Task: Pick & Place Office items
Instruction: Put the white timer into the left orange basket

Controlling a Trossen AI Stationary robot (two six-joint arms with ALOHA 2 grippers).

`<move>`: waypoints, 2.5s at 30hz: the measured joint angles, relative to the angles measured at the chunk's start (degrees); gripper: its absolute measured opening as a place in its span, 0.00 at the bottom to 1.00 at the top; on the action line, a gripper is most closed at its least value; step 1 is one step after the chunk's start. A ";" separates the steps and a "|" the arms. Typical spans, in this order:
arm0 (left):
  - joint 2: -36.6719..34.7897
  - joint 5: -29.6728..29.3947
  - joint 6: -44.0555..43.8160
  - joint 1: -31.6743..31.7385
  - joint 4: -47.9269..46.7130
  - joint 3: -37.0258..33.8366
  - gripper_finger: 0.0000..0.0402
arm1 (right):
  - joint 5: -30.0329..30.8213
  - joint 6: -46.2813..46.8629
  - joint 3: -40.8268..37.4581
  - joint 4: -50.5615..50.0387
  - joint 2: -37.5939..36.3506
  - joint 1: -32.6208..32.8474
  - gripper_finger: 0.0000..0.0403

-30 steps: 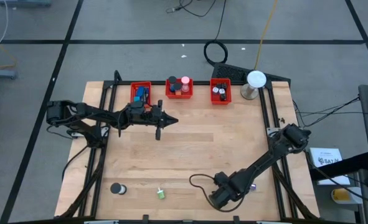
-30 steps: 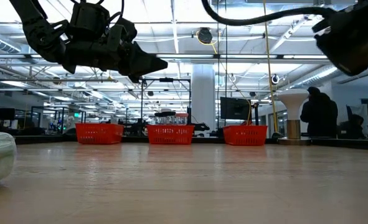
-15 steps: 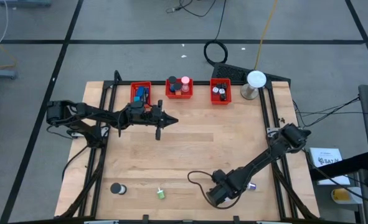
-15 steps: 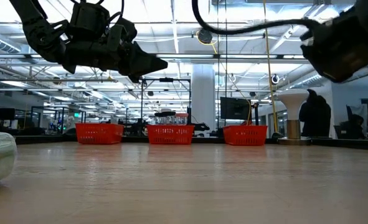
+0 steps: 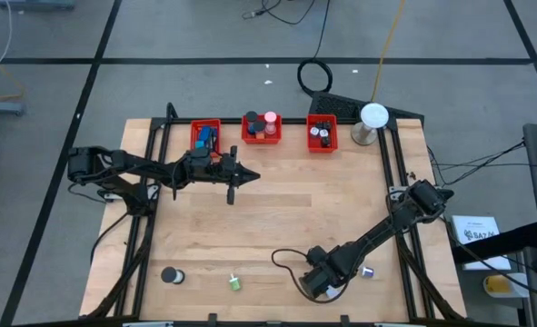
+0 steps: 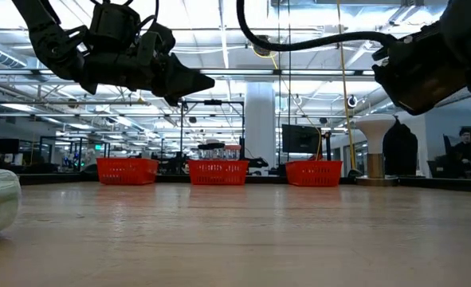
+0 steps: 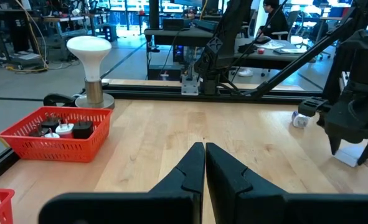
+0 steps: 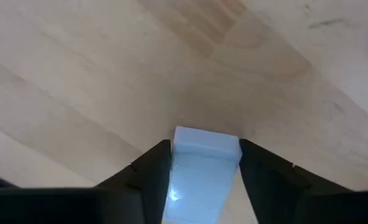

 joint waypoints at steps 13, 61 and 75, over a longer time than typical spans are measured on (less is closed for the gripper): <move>0.00 0.01 0.02 -0.01 0.00 -0.02 0.04 | 7.90 -21.11 0.00 -11.24 -6.92 -8.49 0.39; 0.00 0.01 0.00 -0.02 -0.02 -0.04 0.04 | 23.72 -100.29 -23.01 44.13 -16.80 -31.87 0.39; 0.00 0.06 -10.74 -0.04 0.34 1.10 0.04 | 23.66 -100.13 -52.71 80.33 -37.24 -38.54 0.02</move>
